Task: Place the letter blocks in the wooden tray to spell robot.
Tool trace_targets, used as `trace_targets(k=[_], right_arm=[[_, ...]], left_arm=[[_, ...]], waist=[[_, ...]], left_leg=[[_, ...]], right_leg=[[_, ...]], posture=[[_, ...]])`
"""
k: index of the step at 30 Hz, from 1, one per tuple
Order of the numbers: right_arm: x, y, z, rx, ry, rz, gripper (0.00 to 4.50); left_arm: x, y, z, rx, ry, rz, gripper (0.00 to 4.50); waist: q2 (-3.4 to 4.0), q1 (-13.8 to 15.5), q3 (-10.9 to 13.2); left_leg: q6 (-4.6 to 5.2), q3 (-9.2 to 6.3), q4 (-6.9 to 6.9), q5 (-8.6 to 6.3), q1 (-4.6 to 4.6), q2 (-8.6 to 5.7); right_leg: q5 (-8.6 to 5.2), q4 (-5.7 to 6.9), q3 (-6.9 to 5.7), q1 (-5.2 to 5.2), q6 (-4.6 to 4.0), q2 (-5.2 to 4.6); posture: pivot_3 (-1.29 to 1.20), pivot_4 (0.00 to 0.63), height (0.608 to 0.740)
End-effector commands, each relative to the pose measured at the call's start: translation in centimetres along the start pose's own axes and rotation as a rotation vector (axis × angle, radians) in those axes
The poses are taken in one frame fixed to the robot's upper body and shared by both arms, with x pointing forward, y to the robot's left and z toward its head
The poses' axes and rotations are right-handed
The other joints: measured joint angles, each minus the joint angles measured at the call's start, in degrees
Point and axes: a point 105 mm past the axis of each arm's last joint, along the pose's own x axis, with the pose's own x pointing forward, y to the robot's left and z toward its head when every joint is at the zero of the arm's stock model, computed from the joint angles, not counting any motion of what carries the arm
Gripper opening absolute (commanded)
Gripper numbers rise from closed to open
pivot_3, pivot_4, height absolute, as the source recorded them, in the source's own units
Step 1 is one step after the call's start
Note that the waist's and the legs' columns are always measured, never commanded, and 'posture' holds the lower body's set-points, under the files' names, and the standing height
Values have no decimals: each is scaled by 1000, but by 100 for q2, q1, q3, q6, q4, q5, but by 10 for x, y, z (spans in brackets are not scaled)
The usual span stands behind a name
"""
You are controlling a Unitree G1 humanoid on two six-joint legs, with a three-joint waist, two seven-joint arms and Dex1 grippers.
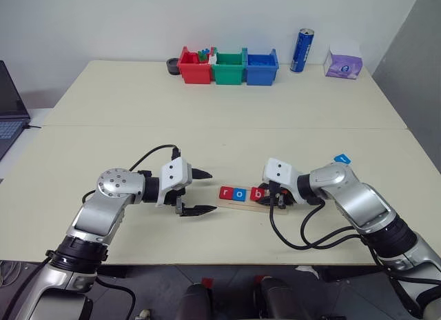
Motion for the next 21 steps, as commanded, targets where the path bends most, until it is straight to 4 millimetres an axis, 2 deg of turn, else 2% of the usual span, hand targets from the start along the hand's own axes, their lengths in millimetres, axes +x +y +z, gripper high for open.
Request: trace_targets(k=[1, 2, 3, 9, 10, 16, 19, 21], right_arm=[[-2, 4, 11, -37, -26, 12, 1459], [-1, 5, 11, -39, -24, 17, 1459], [-1, 5, 11, -40, -23, 21, 2200], [-2, 6, 13, -37, -31, 22, 4297], [-3, 6, 14, -34, -37, 16, 4483], [-23, 9, 29, -10, -102, 18, 4483], [-30, 11, 18, -13, -81, -3, 3864], [-30, 10, 9, -17, -55, -21, 3185]], left_arm=[[1, 0, 7, 36, -16, 3, 4500], [1, 0, 7, 36, -16, 4, 4500], [1, 0, 7, 37, -17, 4, 4500], [2, -1, 7, 35, -20, 5, 4500], [2, -1, 7, 35, -20, 5, 4500], [2, -1, 7, 33, -20, 11, 4500], [1, -1, 6, 29, -20, 15, 4500], [2, -1, 6, 28, -22, 17, 4500]], waist=[[0, 0, 0], [0, 0, 0], [0, 0, 0], [0, 0, 0], [0, 0, 0], [0, 1, 0], [0, 14, 0], [-1, 19, 0]], left_leg=[[0, 0, 0, 0, 0, 0], [0, 0, 0, 0, 0, 0], [0, 0, 0, 0, 0, 0], [0, 0, 0, 0, 0, 0], [0, 0, 0, 0, 0, 0], [0, -3, 0, 0, -1, 0], [0, -3, 0, 0, -1, 0], [0, -2, 0, 0, -2, -2]], right_leg=[[0, 0, 0, 0, 0, 0], [0, 0, 0, 0, 0, 0], [0, 0, 0, 0, 0, 0], [0, 0, 0, 0, 0, 0], [0, 0, 0, 0, 0, 0], [0, 0, -1, 0, 0, 0], [0, -1, -2, 0, 0, -1], [0, -2, -4, 1, 0, -3]], posture=[[0, 150, 740], [0, 150, 740], [0, 150, 740], [0, 150, 740], [0, 150, 740], [0, 150, 740], [0, 150, 740], [0, 150, 740]])
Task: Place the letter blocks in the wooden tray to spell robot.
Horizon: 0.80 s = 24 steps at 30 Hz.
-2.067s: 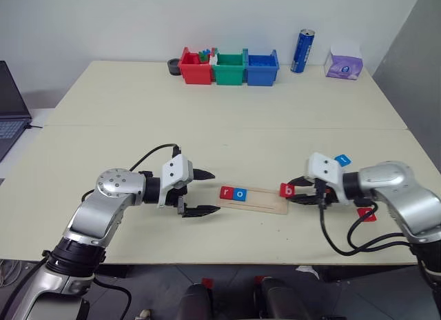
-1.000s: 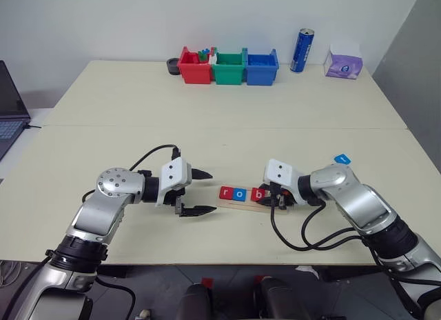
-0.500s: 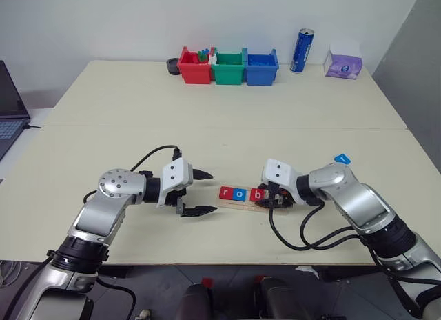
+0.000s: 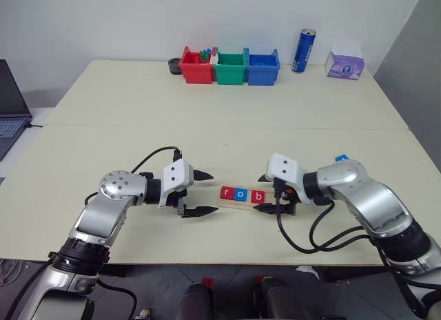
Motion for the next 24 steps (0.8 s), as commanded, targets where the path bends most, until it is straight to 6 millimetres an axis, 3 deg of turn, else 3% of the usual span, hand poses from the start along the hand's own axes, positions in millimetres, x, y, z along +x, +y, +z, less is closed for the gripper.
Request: trace_targets(k=[1, 8, 9, 24], right_arm=[[-4, -2, -5, -43, 12, -32, 2804], [1, -6, -16, -93, 66, -36, 179], [2, -7, -16, -94, 66, -35, 43], [12, -16, -20, -128, 106, -22, 43]], left_arm=[[0, 1, 8, 38, -20, 5, 4500], [1, 1, 9, 39, -25, 5, 4500], [1, 1, 10, 39, -25, 6, 4500], [1, -1, 10, 34, -26, 17, 4500]], waist=[[0, -11, 0], [1, -44, 1], [1, -41, 1], [1, -32, 1]], left_leg=[[0, 2, 0, 0, 0, 0], [0, 1, -1, 0, 4, 3], [0, 0, -1, 0, 3, 3], [0, 1, -1, 0, 2, 2]], right_leg=[[0, 0, 2, 0, 0, 0], [0, 4, 4, -1, 0, 6], [0, 4, 3, -2, 0, 6], [0, 3, 3, -2, 0, 4]], posture=[[0, 150, 740], [0, 150, 740], [0, 150, 740], [0, 150, 740]])
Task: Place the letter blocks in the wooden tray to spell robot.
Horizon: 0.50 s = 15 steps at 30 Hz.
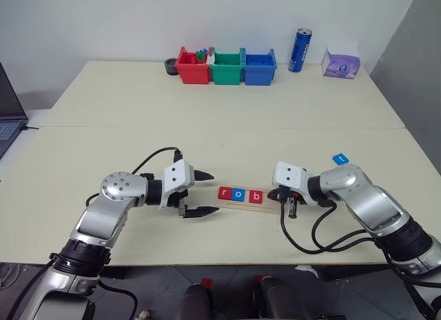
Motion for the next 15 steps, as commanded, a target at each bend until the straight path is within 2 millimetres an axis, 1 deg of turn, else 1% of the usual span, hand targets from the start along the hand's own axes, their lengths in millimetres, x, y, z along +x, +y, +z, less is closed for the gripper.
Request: trace_targets(k=[1, 8, 15], right_arm=[[1, -1, 11, -62, -16, 6, 43], [8, 1, 15, -94, -18, 28, 43], [14, 3, 28, -116, -57, 37, 43]], left_arm=[[-1, 0, 9, 37, -19, 5, 4500], [-2, 0, 9, 37, -17, 9, 4500], [-3, -1, 9, 37, -15, 11, 4500]], waist=[[0, 0, 0], [0, 0, 0], [0, 1, 0]], left_leg=[[0, 1, 0, 0, 0, 0], [0, 1, 0, 0, 0, 0], [0, 0, 0, 0, 0, 0]], right_leg=[[0, 0, 1, 0, 0, 0], [0, 0, 1, 0, 0, 0], [0, 1, 0, 0, 0, 0]], posture=[[0, 150, 740], [0, 150, 740], [0, 150, 740]])
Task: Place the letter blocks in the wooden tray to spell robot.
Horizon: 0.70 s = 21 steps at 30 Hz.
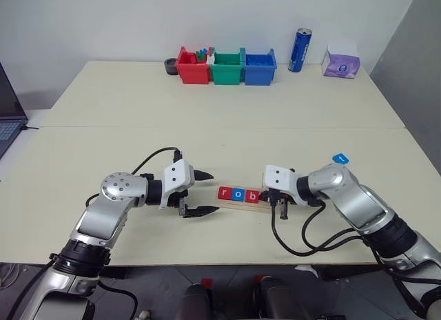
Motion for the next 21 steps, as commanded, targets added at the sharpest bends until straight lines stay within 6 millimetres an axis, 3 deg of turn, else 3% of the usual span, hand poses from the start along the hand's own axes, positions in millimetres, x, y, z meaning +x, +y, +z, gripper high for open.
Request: trace_targets(k=[1, 8, 16, 19, 21], right_arm=[[-2, -3, 15, -54, -33, -7, 43], [-3, -6, 16, -59, -39, -23, 43], [-62, -18, 25, -3, -114, -152, 43], [-82, -22, 18, 79, -137, -258, 43], [-94, -23, 3, 155, -129, -359, 398]], left_arm=[[-3, 0, 10, 38, -15, 8, 4500], [-2, 0, 11, 40, -17, 7, 4500], [2, -4, 15, 31, -46, -4, 4500], [6, -8, 22, 25, -73, -31, 4500], [8, -11, 26, 31, -85, -49, 4500]], waist=[[0, 0, 0], [0, 0, 0], [3, 8, 4], [2, 17, 3], [1, 19, 4]], left_leg=[[0, 0, 0, 0, 0, 0], [0, 0, 0, 0, 0, 0], [0, -1, 0, 0, -2, -1], [0, -2, -1, 0, -3, -1], [0, -1, -2, 0, -5, -2]], right_leg=[[0, 0, 0, 0, 0, 0], [0, 0, 0, 0, 0, 0], [0, -2, -2, 0, 0, -3], [0, -2, -3, 0, 0, -3], [0, -2, -1, 0, 0, -3]], posture=[[0, 150, 740], [0, 150, 740], [0, 150, 740], [0, 150, 740], [0, 150, 740]])
